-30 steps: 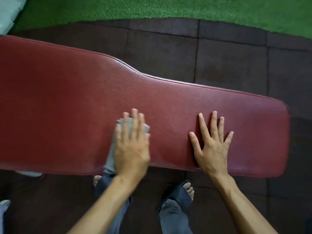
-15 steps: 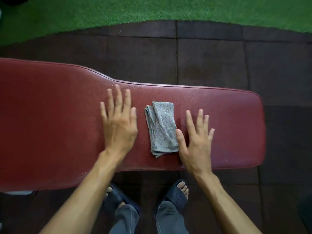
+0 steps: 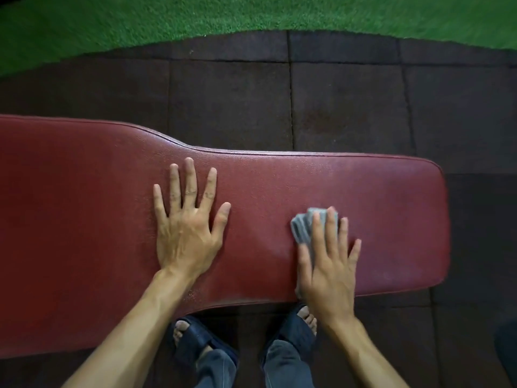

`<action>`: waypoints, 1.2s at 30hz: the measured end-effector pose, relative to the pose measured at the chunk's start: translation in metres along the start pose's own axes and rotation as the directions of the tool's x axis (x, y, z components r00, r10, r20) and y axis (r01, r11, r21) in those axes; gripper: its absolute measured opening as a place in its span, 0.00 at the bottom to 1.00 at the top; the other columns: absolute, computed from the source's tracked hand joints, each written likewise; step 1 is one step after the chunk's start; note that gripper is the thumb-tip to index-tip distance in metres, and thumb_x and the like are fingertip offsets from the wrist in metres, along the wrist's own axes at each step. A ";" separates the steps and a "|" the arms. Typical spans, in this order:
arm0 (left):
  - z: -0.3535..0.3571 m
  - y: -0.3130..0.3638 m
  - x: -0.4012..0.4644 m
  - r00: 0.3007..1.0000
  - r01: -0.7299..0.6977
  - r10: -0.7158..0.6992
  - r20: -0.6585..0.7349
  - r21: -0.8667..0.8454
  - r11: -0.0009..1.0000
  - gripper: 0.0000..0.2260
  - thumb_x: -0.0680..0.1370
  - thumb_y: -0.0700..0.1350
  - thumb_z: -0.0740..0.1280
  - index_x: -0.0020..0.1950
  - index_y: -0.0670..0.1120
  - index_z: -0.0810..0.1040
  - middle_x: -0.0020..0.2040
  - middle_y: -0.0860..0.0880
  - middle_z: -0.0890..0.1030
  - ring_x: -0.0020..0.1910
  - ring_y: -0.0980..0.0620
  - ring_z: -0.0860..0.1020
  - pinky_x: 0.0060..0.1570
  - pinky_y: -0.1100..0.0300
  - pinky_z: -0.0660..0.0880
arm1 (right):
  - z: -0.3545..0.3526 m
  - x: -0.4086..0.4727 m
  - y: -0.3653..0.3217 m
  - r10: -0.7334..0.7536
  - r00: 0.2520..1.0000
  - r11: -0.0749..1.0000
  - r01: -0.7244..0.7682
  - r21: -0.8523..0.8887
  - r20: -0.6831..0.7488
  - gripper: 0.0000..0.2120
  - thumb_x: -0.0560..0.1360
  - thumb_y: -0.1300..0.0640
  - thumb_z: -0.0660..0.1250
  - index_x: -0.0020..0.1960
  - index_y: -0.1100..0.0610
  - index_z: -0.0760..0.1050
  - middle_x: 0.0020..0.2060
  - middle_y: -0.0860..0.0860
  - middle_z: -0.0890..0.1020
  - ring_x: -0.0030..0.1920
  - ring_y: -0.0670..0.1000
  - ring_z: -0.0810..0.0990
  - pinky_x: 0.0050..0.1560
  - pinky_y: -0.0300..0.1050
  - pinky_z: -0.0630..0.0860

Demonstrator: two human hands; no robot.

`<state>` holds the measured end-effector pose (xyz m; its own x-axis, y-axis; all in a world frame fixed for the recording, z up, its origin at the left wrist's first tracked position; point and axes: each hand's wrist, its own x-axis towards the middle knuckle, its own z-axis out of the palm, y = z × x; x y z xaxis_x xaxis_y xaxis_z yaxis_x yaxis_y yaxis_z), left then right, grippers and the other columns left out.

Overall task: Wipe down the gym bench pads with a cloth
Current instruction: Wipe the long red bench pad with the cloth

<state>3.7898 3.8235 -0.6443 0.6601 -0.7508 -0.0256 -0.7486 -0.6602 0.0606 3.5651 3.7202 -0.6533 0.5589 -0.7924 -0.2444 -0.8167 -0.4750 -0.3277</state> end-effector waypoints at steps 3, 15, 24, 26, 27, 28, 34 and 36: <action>0.001 -0.001 0.001 1.000 0.009 -0.009 -0.010 0.008 1.000 0.28 0.82 0.61 0.51 0.81 0.54 0.55 0.83 0.46 0.50 0.82 0.43 0.47 0.77 0.38 0.48 | -0.013 0.078 -0.022 0.139 0.986 0.989 -0.135 0.055 -0.087 0.28 0.82 0.44 0.45 0.80 0.43 0.43 0.81 0.49 0.42 0.80 0.55 0.38 0.76 0.68 0.45; 0.000 0.027 -0.004 1.000 0.001 0.001 0.020 -0.077 0.997 0.30 0.82 0.58 0.51 0.81 0.47 0.55 0.82 0.43 0.48 0.82 0.44 0.45 0.78 0.37 0.46 | -0.010 0.002 0.042 -0.046 0.999 0.997 0.046 -0.054 0.004 0.27 0.82 0.43 0.45 0.80 0.43 0.44 0.81 0.48 0.45 0.80 0.54 0.41 0.75 0.71 0.45; 0.025 0.148 0.018 0.999 -0.047 0.050 0.014 -0.148 0.988 0.27 0.83 0.53 0.52 0.81 0.45 0.56 0.82 0.41 0.51 0.81 0.43 0.48 0.78 0.38 0.47 | -0.039 0.120 0.058 0.034 0.994 0.999 -0.031 0.032 -0.099 0.28 0.82 0.41 0.50 0.80 0.42 0.49 0.81 0.52 0.44 0.80 0.59 0.40 0.75 0.70 0.42; 0.029 0.158 0.018 0.997 -0.076 0.077 0.010 -0.107 0.991 0.26 0.83 0.53 0.51 0.81 0.46 0.56 0.82 0.42 0.52 0.82 0.44 0.49 0.78 0.39 0.48 | -0.032 0.082 0.059 -0.102 0.993 0.995 0.102 -0.007 -0.064 0.28 0.82 0.42 0.51 0.80 0.42 0.49 0.81 0.52 0.44 0.80 0.57 0.40 0.75 0.67 0.43; 0.031 0.158 0.018 0.997 -0.074 0.075 0.006 -0.089 0.993 0.26 0.84 0.53 0.51 0.81 0.47 0.56 0.82 0.42 0.52 0.82 0.44 0.49 0.78 0.39 0.48 | -0.029 0.060 0.068 -0.137 0.990 0.991 0.136 -0.013 -0.035 0.28 0.82 0.43 0.51 0.80 0.42 0.48 0.81 0.51 0.44 0.80 0.56 0.39 0.76 0.67 0.43; 0.032 0.157 0.017 0.997 -0.071 0.071 0.001 -0.071 0.995 0.26 0.84 0.53 0.51 0.81 0.47 0.55 0.82 0.43 0.51 0.82 0.45 0.49 0.78 0.39 0.48 | -0.029 0.040 0.083 -0.136 0.991 0.991 0.136 -0.018 -0.007 0.28 0.82 0.43 0.50 0.80 0.42 0.47 0.81 0.50 0.43 0.80 0.55 0.39 0.76 0.67 0.44; 0.033 0.161 0.016 0.999 -0.052 0.052 -0.003 -0.033 0.998 0.26 0.83 0.52 0.50 0.82 0.48 0.53 0.82 0.44 0.49 0.82 0.45 0.47 0.79 0.40 0.46 | -0.058 0.065 0.184 0.284 0.958 0.959 -0.284 0.016 -0.031 0.29 0.81 0.42 0.45 0.80 0.43 0.42 0.80 0.51 0.41 0.80 0.55 0.40 0.75 0.71 0.47; 0.033 0.161 0.016 0.999 -0.041 0.041 0.000 -0.030 0.999 0.27 0.83 0.52 0.49 0.82 0.48 0.52 0.83 0.44 0.48 0.82 0.46 0.47 0.79 0.40 0.46 | -0.066 0.107 0.179 0.314 0.945 0.949 -0.309 0.067 -0.089 0.30 0.80 0.42 0.46 0.80 0.45 0.45 0.80 0.54 0.43 0.80 0.60 0.43 0.75 0.71 0.48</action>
<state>3.6777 3.7042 -0.6681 0.6287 -0.7773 -0.0235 -0.7729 -0.6279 0.0913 3.4686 3.5253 -0.6779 0.2594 -0.9321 -0.2529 -0.9377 -0.1804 -0.2970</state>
